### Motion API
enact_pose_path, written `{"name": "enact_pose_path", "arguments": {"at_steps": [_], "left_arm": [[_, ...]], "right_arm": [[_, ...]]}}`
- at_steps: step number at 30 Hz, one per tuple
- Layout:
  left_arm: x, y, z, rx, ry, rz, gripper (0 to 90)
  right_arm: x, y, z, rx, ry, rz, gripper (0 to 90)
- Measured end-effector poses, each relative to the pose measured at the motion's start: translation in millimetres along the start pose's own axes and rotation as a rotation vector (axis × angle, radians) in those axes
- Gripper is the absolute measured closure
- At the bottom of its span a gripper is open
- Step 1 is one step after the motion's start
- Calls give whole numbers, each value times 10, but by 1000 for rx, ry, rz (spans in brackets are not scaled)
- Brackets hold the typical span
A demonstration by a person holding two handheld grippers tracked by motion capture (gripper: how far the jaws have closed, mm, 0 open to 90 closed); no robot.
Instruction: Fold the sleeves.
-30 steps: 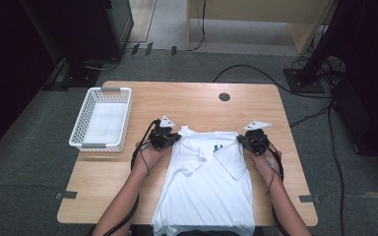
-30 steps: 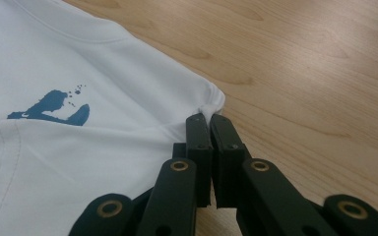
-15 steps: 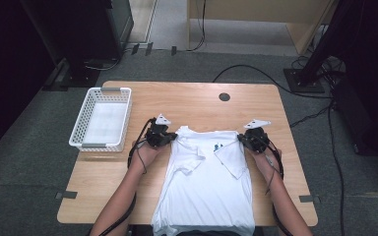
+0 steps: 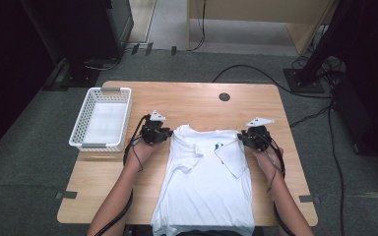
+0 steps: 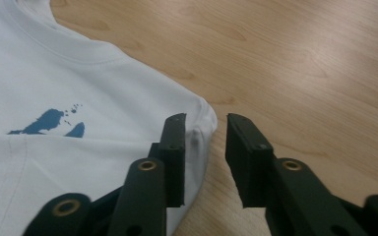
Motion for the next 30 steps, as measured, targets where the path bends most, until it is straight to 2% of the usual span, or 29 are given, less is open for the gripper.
{"name": "enact_pose_path", "arguments": {"at_steps": [3, 7, 13, 20, 30], "left_arm": [[0, -49, -31, -1, 10, -5, 697], [14, -110, -56, -16, 27, 12, 625], [-12, -189, -108, -18, 30, -16, 579], [-38, -240, -207, -22, 46, -5, 553], [-123, -283, -319, -16, 36, -60, 523]], "right_arm": [[5, -46, -39, 7, -24, 14, 675], [0, -104, -90, 11, -45, 29, 653], [-10, -170, -155, 6, -71, 40, 645], [-2, -229, -244, -5, -86, 35, 634], [33, -234, -353, 13, -108, 58, 601]]}}
Point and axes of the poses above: each handheld gripper's, and its own axes: z roughly backward along the jaws, y roughly out of its underside, x roughly to its left, the point moved 4 cm from there along -z, roughly forward along the jaws, and after that the axes turned 11 degrees about -y, right-handed, at the moved point
